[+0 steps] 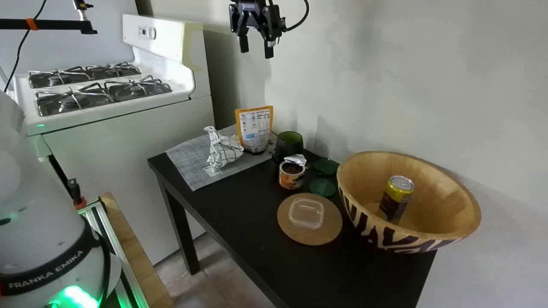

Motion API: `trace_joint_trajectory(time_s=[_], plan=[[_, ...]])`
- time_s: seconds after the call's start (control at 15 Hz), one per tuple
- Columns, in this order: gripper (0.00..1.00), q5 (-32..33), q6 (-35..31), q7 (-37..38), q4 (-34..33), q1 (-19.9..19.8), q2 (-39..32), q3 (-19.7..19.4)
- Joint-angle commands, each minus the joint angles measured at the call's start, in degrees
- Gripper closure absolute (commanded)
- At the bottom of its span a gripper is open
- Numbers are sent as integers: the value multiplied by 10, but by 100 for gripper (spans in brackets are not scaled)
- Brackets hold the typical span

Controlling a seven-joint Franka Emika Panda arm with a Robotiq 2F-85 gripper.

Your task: Put the lunchbox in the wooden bowl

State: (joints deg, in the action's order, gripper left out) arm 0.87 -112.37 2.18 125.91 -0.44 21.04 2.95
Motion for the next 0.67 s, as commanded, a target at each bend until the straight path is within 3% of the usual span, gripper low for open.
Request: trace_joint_trajectory(time_s=[0.0,0.6], plan=[[0,2,1,1,-1,5,0,-4],[0,8,-38,-233,84,-1,-14,-84]])
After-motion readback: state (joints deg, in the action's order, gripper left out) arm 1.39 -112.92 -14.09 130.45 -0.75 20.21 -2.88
